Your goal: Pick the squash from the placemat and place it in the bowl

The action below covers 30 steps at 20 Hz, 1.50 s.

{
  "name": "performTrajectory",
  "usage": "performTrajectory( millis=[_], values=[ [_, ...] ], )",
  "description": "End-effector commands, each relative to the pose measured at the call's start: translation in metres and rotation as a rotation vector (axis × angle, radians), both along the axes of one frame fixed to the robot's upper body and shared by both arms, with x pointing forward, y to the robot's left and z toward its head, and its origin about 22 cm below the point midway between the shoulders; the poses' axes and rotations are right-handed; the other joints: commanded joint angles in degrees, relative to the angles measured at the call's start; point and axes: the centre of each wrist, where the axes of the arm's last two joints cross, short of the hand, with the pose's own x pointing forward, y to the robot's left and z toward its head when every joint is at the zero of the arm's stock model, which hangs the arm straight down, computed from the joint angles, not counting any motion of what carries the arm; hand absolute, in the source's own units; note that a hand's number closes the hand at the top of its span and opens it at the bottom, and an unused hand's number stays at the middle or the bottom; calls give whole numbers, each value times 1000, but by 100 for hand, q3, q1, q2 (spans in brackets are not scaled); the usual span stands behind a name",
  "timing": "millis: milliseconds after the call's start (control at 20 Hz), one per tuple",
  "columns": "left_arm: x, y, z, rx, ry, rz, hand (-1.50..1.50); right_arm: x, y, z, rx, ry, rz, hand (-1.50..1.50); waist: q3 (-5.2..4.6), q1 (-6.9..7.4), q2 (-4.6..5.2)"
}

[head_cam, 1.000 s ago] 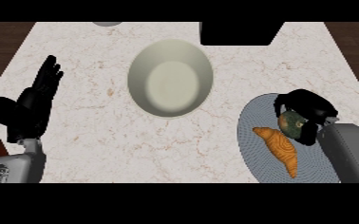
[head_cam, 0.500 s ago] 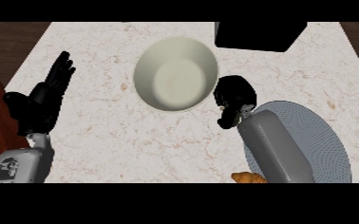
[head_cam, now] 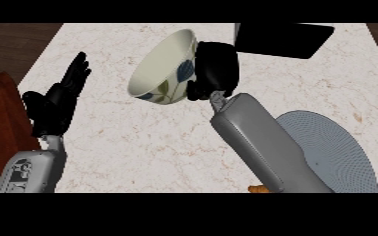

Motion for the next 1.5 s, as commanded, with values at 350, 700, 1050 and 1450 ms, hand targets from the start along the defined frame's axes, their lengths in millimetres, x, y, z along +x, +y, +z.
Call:
performTrajectory(
  millis=[350,700,1050,1450],
  values=[
    [12,3,9,11,-1,27,0,-48,79,98,186,-306,-243,150,2,-142,53],
    [2,13,8,-4,-29,54,0,-30,82,106,316,-284,-254,150,12,-246,104],
    [-2,14,3,-1,-40,78,0,-3,68,57,330,-239,-265,150,20,-398,125],
    [-3,18,-1,-6,-20,89,0,37,42,19,350,-273,-257,150,22,-500,148]
  ],
)
